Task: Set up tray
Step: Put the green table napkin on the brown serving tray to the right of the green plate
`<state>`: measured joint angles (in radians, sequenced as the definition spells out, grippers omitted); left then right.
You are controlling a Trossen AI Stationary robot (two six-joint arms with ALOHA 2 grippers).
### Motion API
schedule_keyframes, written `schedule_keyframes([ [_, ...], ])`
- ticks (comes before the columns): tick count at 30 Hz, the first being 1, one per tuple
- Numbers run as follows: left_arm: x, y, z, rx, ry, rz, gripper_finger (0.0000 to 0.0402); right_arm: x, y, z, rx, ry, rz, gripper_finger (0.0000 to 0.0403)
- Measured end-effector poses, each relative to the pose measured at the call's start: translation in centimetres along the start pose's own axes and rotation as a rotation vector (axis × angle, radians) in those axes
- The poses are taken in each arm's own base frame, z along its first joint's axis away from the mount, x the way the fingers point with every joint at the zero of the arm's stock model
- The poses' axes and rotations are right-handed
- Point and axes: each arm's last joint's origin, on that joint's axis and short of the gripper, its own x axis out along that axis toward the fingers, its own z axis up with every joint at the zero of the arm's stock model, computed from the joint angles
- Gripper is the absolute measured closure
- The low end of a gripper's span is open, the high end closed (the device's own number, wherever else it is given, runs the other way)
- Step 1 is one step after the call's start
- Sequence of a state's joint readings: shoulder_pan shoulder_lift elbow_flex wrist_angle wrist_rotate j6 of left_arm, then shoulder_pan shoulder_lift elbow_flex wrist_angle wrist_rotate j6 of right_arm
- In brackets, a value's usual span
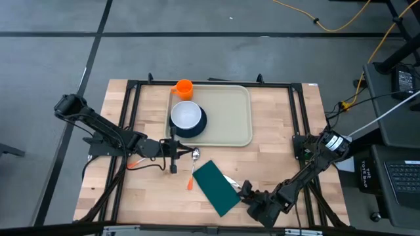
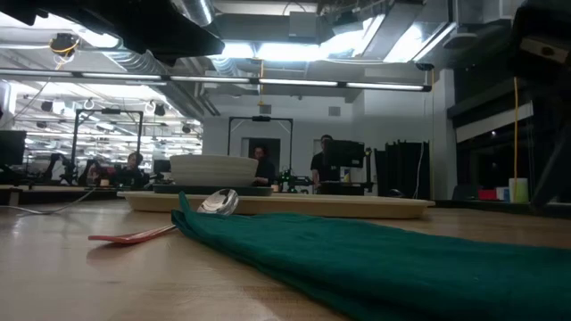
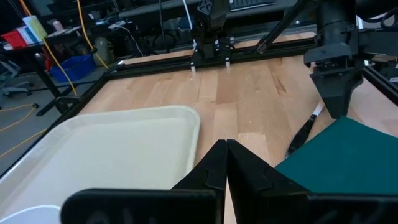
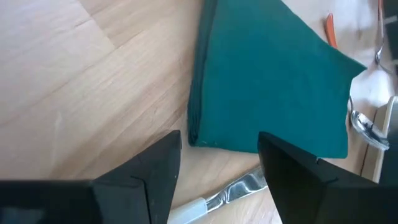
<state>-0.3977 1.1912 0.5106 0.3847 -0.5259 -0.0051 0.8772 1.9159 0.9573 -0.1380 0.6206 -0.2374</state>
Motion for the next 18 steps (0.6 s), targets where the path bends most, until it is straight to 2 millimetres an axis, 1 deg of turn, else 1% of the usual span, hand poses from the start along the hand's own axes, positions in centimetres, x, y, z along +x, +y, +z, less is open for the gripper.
schedule_keyframes([
  [8, 0.00, 0.00, 0.00, 0.000, 0.000, 0.000, 0.0396, 0.11, -0.09, -0.02, -0.099, -0.003, 0.006, 0.0183],
  [18, 0.00, 0.00, 0.00, 0.000, 0.000, 0.000, 0.0397, 0.45, -0.51, -0.08, -0.139, -0.006, 0.005, 0.0183],
])
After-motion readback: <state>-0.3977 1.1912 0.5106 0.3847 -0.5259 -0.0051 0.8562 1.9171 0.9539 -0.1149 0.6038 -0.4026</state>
